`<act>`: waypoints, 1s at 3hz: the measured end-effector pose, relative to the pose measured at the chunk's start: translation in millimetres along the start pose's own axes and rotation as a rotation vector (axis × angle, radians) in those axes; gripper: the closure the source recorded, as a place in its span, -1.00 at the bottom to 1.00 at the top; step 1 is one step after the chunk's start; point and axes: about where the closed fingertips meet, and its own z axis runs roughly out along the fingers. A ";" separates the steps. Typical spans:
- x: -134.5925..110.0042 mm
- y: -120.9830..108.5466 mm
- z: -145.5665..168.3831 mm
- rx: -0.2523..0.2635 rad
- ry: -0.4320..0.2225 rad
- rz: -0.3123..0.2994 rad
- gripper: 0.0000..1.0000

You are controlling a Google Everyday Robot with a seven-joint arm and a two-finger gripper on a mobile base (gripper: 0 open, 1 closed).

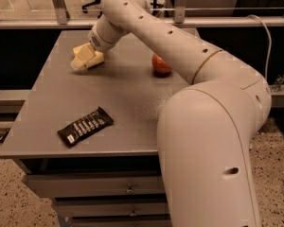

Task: Pick sponge

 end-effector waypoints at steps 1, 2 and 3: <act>-4.5 -4.2 -6.2 0.002 -0.030 0.007 -0.29; -10.5 -5.5 -16.4 0.004 -0.058 0.001 0.19; -22.6 -2.8 -37.4 -0.007 -0.120 -0.025 0.81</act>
Offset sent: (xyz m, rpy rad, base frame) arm 0.0018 -0.0148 0.0405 0.0766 -0.0680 -0.0053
